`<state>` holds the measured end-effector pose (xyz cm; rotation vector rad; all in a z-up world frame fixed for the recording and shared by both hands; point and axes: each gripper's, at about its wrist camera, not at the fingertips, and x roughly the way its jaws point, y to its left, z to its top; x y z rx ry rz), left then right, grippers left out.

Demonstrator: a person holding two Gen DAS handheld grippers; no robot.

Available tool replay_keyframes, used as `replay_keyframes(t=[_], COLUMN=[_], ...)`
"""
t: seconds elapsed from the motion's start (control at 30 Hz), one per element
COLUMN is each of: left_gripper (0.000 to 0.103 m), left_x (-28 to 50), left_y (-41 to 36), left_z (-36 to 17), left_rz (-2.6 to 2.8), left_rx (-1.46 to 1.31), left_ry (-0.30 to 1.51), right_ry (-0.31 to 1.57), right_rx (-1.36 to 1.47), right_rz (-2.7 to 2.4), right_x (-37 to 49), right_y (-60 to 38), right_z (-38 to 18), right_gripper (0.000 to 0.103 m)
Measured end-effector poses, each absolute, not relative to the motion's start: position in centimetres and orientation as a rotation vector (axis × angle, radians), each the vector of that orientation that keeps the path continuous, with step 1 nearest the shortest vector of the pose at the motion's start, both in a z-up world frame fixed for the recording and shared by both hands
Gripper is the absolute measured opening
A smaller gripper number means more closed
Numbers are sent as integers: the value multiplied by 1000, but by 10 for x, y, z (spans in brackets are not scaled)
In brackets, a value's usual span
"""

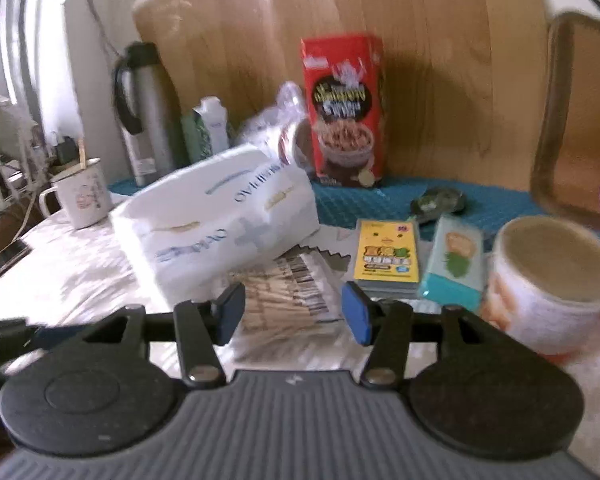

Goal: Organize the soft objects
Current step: 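Move the right gripper toward the bag of wooden sticks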

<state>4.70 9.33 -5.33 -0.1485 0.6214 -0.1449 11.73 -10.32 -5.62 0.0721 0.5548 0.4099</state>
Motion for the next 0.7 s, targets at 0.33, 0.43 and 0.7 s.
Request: replay_keyframes(t=[0.33, 0.43, 0.7], left_gripper=[79, 79, 88], left_x=[51, 51, 52], left_y=[87, 87, 87], left_z=[-60, -60, -59], left_rz=[-120, -116, -135], left_rx=[-104, -99, -94], left_ry=[633, 633, 640], right_ry=[610, 603, 599], right_rx=[192, 203, 144], right_rz=[436, 427, 424], right_x=[121, 111, 48], right_y=[-115, -118, -129], right_z=[-62, -62, -68], right_gripper=[49, 40, 3])
